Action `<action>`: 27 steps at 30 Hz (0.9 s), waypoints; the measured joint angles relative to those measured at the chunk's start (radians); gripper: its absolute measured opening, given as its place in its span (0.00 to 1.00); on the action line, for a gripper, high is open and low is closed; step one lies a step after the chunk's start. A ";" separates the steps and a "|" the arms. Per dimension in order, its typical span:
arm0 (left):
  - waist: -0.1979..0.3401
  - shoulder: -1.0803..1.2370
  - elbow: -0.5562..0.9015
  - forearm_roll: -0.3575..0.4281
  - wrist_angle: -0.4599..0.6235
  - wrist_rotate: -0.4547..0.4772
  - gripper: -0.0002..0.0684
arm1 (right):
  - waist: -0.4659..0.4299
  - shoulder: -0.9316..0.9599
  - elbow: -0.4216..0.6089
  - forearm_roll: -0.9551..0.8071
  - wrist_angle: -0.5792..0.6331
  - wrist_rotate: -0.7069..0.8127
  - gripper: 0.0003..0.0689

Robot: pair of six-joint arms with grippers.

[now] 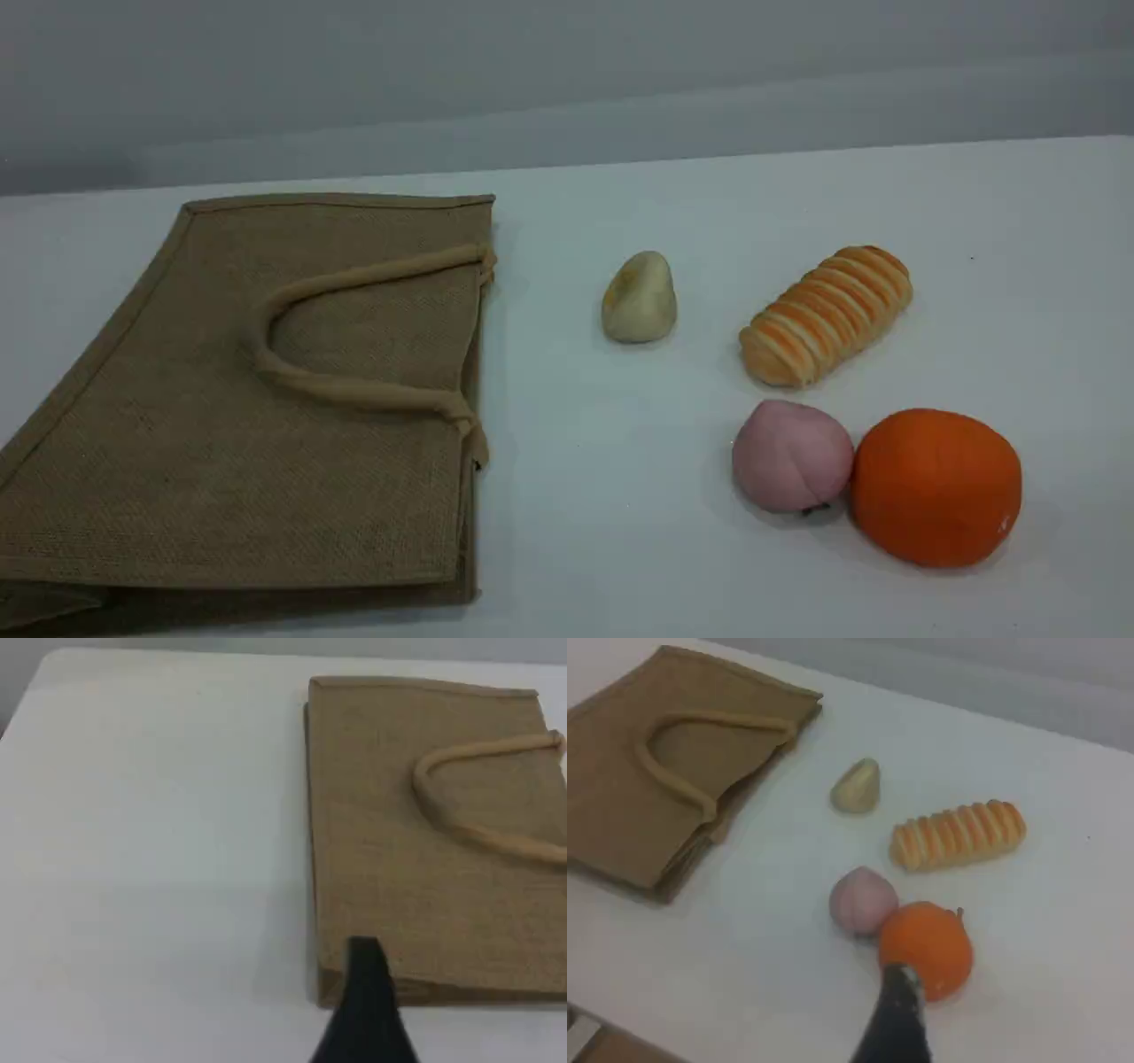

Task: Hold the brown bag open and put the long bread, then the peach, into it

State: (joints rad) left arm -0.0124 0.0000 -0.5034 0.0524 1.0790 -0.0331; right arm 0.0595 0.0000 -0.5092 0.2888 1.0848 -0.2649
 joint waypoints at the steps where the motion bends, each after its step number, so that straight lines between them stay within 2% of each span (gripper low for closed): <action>1: 0.000 0.000 0.000 0.000 0.000 0.000 0.72 | 0.000 0.000 0.000 0.000 0.000 0.000 0.80; 22: 0.000 0.001 0.000 0.001 0.000 -0.002 0.72 | 0.000 0.000 0.000 -0.001 -0.006 0.020 0.80; 27: 0.000 0.055 -0.027 0.031 -0.018 -0.070 0.72 | 0.000 0.000 -0.022 -0.002 -0.048 0.065 0.80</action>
State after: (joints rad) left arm -0.0124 0.0550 -0.5300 0.0836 1.0612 -0.1035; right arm 0.0595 0.0000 -0.5312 0.2865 1.0366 -0.1997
